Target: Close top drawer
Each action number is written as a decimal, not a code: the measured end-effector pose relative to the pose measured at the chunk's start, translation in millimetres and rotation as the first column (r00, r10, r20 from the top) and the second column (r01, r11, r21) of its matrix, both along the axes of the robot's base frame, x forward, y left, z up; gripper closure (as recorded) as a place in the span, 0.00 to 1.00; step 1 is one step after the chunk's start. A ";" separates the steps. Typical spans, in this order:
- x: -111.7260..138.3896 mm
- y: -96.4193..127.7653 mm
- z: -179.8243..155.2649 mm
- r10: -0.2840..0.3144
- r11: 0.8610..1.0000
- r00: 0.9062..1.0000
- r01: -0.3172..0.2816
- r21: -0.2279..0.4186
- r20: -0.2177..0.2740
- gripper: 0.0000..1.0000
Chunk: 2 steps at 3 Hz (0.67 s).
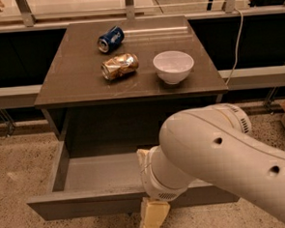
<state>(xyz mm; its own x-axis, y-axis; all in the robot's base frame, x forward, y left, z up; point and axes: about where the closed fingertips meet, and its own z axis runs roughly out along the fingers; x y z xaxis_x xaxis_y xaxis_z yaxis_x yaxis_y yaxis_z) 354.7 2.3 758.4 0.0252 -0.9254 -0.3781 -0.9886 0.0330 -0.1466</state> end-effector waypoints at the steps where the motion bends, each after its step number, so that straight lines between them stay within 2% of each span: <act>1: 27.2 9.3 -42.2 0.005 1.000 0.999 -0.005 0.004 0.044 0.02; 2: 47.1 14.1 -64.2 0.006 1.000 0.997 -0.005 -0.008 0.073 0.21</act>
Offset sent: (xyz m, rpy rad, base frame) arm 0.0725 0.0195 -0.0940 -0.0180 -0.1014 0.0041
